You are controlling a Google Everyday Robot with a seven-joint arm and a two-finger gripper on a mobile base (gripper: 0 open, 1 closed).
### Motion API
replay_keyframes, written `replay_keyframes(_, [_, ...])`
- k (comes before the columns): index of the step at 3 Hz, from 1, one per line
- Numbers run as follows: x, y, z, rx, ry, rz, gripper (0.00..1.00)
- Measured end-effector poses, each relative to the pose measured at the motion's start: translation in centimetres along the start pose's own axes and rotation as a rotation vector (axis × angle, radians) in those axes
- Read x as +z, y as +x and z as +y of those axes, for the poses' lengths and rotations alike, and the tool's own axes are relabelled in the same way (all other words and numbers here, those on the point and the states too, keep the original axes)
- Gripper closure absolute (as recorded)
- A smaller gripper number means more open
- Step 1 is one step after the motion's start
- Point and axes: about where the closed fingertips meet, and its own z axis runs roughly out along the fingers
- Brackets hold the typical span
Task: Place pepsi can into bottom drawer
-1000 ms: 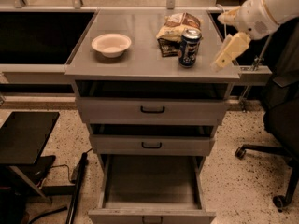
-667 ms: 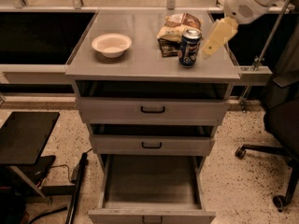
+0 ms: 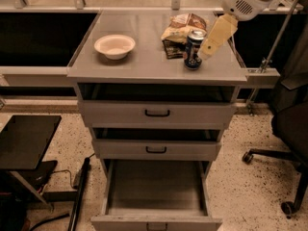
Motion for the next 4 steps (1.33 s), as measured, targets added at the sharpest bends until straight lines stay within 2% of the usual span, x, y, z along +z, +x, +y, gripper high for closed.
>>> replay_keyframes(1, [0.5,0.7,-1.3,0.017,-0.004,-0.044,0.00])
replay_keyframes(2, [1.8,2.4,-4.2,0.053,0.005,-0.150,0.00])
replay_keyframes(3, [5.4,3.9,-7.2,0.106,-0.002,-0.252,0.00])
replay_keyframes(4, [5.4,3.9,-7.2,0.106,-0.002,-0.253,0.00])
